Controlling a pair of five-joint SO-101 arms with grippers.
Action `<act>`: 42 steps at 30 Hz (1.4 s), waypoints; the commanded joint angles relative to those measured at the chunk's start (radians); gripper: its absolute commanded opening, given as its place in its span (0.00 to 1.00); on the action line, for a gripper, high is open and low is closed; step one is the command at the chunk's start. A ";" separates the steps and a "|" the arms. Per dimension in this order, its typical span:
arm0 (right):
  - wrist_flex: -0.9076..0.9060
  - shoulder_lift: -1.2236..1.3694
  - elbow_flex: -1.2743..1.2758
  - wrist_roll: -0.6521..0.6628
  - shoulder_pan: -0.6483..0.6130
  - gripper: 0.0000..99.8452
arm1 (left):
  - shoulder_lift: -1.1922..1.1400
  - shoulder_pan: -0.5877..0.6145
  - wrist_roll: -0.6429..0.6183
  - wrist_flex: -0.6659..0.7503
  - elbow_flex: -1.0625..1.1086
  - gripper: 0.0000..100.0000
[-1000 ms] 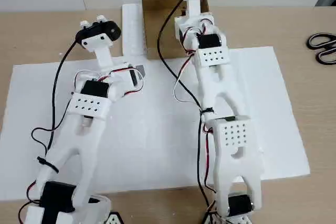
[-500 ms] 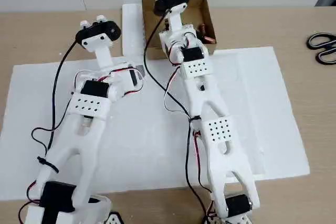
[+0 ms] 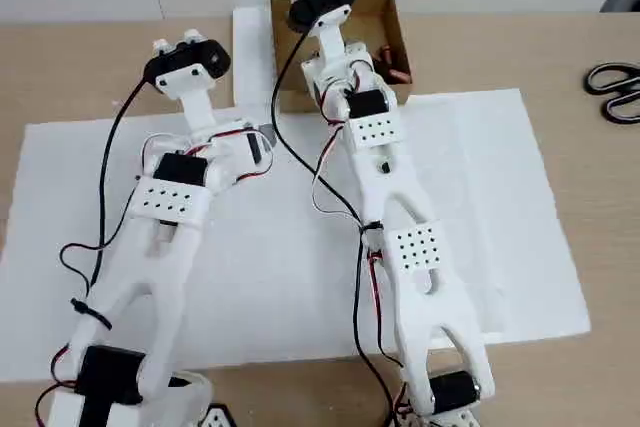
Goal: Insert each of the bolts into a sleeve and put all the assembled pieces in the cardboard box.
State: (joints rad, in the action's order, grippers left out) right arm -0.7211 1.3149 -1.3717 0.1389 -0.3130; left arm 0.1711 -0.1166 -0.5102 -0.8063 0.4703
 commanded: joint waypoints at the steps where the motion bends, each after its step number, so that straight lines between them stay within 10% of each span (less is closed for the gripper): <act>1: -0.030 -0.044 -0.074 0.005 -0.007 0.20 | 0.014 0.003 0.002 -0.003 -0.073 0.19; 24: -0.993 -0.320 -0.308 -0.184 -0.007 0.20 | 0.012 0.040 0.002 -0.393 -0.335 0.19; 36: -1.035 -0.455 -0.278 -0.230 -0.022 0.20 | 0.014 0.040 0.002 -0.568 -0.430 0.19; 42: -1.032 -0.673 0.152 -0.288 -0.024 0.20 | 0.014 0.041 0.002 -0.591 -0.433 0.19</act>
State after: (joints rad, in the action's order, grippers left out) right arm -1.7323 0.8086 -1.4208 -0.1220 -0.3314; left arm 0.1711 -0.0859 -0.5102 -1.3894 0.0790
